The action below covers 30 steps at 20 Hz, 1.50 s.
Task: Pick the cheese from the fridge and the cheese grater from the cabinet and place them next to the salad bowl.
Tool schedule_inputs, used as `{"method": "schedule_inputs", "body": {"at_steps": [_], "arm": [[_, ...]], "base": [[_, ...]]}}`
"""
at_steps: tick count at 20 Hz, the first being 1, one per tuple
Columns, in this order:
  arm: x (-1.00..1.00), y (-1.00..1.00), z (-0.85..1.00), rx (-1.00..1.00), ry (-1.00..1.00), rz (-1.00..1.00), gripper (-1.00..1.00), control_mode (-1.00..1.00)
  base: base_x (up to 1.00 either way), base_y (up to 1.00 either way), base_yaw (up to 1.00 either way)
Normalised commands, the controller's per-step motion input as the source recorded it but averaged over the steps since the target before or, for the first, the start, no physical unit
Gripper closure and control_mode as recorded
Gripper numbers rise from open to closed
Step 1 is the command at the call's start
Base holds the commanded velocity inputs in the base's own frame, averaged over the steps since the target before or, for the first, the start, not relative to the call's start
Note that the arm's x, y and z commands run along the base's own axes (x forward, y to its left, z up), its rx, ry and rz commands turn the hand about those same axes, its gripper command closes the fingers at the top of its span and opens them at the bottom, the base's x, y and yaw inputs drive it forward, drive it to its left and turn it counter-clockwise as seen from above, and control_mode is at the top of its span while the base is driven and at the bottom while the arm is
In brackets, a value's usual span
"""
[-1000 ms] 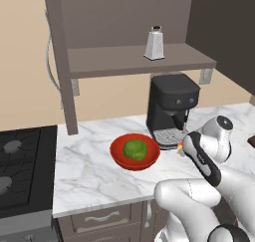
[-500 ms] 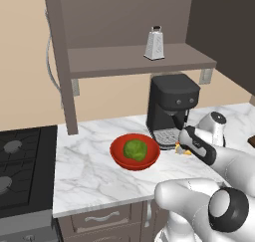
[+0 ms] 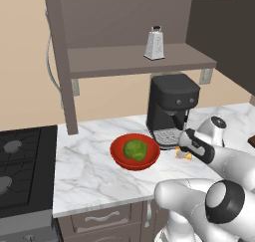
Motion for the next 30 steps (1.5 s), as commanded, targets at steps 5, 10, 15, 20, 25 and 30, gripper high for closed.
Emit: {"method": "schedule_inputs", "body": {"at_steps": [5, 10, 15, 20, 25, 30], "arm": [[0.0, 0.14, -0.35, -0.03, -0.09, 0.0, 1.0, -1.0], [0.0, 0.18, -0.54, 0.0, -0.02, 0.0, 1.0, -1.0], [0.0, 0.23, -0.36, 0.0, 0.0, 0.0, -1.0, -1.0], [-0.01, 0.06, 0.0, 0.0, 0.0, 0.0, -1.0, -1.0], [-0.5, 0.08, 0.14, 0.0, -0.14, 0.0, -1.0, -1.0], [-0.38, 0.09, 0.65, -0.01, -0.16, 0.0, -1.0, -1.0]], "base": [[0.0, 0.0, 0.0], [0.0, 0.0, 0.0], [0.0, 0.0, 0.0], [0.0, 0.0, 0.0], [0.0, 0.0, 0.0], [0.0, 0.0, 0.0]]}}
